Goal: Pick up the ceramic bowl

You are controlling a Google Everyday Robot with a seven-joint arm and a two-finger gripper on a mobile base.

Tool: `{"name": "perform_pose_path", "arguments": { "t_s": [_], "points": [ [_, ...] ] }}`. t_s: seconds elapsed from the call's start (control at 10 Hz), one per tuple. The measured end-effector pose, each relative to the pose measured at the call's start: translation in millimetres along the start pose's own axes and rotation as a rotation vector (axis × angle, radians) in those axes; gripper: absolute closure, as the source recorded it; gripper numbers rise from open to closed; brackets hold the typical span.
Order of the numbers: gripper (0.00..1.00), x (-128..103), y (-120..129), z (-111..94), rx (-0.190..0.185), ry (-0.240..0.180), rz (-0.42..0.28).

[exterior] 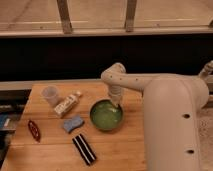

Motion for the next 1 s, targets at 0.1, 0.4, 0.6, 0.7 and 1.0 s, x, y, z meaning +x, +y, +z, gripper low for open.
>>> {"name": "perform_pose_path", "arguments": {
  "t_s": [0.1,0.4,0.6,0.7,1.0],
  "points": [
    [1.00,-5,-13,-34,0.009,-0.059,0.021],
    [1.00,-19,-28,-84,0.028,-0.163,0.049],
    [1.00,-25,-38,-114,0.034,-0.246,0.070],
    [1.00,-25,-42,-127,0.033,-0.279,0.085],
    [1.00,-28,-39,-126,0.030,-0.279,0.082]
  ]
}}
